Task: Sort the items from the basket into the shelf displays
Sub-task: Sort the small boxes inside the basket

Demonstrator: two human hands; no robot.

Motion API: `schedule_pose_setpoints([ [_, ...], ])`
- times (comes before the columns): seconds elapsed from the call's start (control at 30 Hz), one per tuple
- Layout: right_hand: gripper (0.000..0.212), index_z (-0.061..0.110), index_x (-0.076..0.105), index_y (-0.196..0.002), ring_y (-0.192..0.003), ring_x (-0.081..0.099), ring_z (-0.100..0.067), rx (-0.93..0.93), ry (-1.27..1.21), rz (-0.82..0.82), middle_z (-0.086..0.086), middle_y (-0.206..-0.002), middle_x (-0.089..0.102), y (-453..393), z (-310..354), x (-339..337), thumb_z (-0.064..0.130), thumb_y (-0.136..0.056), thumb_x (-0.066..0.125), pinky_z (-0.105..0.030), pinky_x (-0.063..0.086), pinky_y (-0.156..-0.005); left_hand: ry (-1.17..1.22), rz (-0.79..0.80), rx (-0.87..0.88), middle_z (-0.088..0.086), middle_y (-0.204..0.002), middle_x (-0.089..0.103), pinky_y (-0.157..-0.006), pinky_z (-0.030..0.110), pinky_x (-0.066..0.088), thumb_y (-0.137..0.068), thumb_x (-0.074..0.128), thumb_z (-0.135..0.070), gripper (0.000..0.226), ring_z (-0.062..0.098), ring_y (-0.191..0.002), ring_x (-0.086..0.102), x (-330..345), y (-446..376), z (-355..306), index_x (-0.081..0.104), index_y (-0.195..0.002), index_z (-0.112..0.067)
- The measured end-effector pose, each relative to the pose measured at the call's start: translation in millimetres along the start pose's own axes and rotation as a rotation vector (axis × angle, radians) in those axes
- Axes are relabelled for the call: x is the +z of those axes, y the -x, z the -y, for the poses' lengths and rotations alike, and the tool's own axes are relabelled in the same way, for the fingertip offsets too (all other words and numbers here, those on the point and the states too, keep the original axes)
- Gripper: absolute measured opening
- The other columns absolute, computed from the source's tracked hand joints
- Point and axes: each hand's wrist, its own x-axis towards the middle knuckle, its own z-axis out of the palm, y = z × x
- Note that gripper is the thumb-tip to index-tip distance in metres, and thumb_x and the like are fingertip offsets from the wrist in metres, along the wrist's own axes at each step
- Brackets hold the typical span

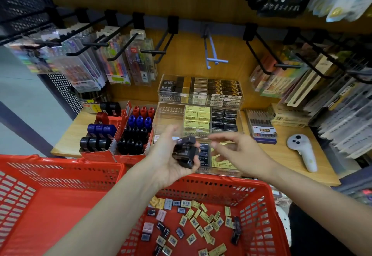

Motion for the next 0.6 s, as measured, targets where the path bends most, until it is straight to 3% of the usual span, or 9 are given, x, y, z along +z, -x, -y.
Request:
schedule_pose_setpoints([
  [0.07, 0.031, 0.028, 0.066, -0.121, -0.08, 0.073, -0.012, -0.021, -0.129, -0.004, 0.012, -0.106, 0.071, 16, 21, 5, 0.03, -0.09, 0.068, -0.027, 0.06, -0.067, -0.005, 0.074, -0.049, 0.018, -0.081, 0.069, -0.051, 0.03, 0.051, -0.093, 0.047, -0.031, 0.037, 0.026, -0.068, 0.059, 3, 4, 5, 0.059, -0.109, 0.0],
  [0.13, 0.037, 0.023, 0.064, -0.127, -0.086, 0.073, -0.019, -0.036, -0.179, -0.028, 0.01, -0.112, 0.068, 26, 32, 9, 0.029, -0.09, 0.068, -0.034, 0.061, -0.072, -0.076, 0.145, -0.075, 0.024, -0.103, 0.066, -0.052, 0.03, 0.052, -0.091, 0.046, -0.02, 0.037, 0.029, -0.076, 0.061, 8, 7, 13, 0.056, -0.121, 0.0],
  [0.2, 0.034, 0.018, 0.066, -0.125, -0.093, 0.07, -0.016, -0.041, -0.153, -0.047, 0.007, -0.116, 0.068, 30, 36, 9, 0.024, -0.092, 0.066, -0.031, 0.06, -0.077, -0.142, 0.205, -0.063, 0.026, -0.119, 0.059, -0.054, 0.03, 0.052, -0.094, 0.05, -0.015, 0.039, 0.029, -0.082, 0.06, 12, 8, 19, 0.052, -0.13, 0.0],
  [0.3, 0.026, 0.015, 0.072, -0.116, -0.097, 0.067, -0.005, -0.087, -0.076, -0.042, 0.005, -0.112, 0.071, 35, 39, 4, 0.017, -0.09, 0.069, -0.021, 0.055, -0.084, -0.203, 0.281, 0.004, 0.028, -0.128, 0.059, -0.057, 0.029, 0.053, -0.098, 0.055, -0.012, 0.031, 0.029, -0.09, 0.061, 11, 9, 20, 0.056, -0.126, 0.001],
  [0.4, 0.028, 0.021, 0.073, -0.114, -0.097, 0.067, -0.002, -0.128, -0.066, -0.008, 0.012, -0.108, 0.072, 39, 41, -2, 0.012, -0.088, 0.071, -0.014, 0.052, -0.084, -0.299, 0.292, 0.109, 0.029, -0.125, 0.062, -0.062, 0.032, 0.054, -0.09, 0.066, -0.01, 0.03, 0.03, -0.091, 0.063, 9, 9, 18, 0.062, -0.118, -0.002],
  [0.5, 0.03, 0.031, 0.073, -0.103, -0.091, 0.068, 0.001, -0.115, -0.124, -0.069, 0.019, -0.099, 0.074, 37, 41, -4, 0.007, -0.086, 0.073, -0.012, 0.051, -0.08, -0.318, 0.256, 0.183, 0.027, -0.116, 0.066, -0.061, 0.032, 0.055, -0.076, 0.075, -0.014, 0.051, 0.028, -0.086, 0.062, 9, 6, 20, 0.06, -0.123, -0.004],
  [0.6, 0.028, 0.028, 0.073, -0.101, -0.09, 0.07, -0.005, -0.055, -0.174, -0.184, 0.01, -0.1, 0.074, 29, 37, -9, 0.007, -0.083, 0.075, -0.019, 0.055, -0.082, -0.265, 0.205, 0.197, 0.016, -0.097, 0.07, -0.062, 0.029, 0.056, -0.07, 0.08, -0.018, 0.052, 0.02, -0.072, 0.066, 8, 2, 19, 0.062, -0.117, -0.005],
])
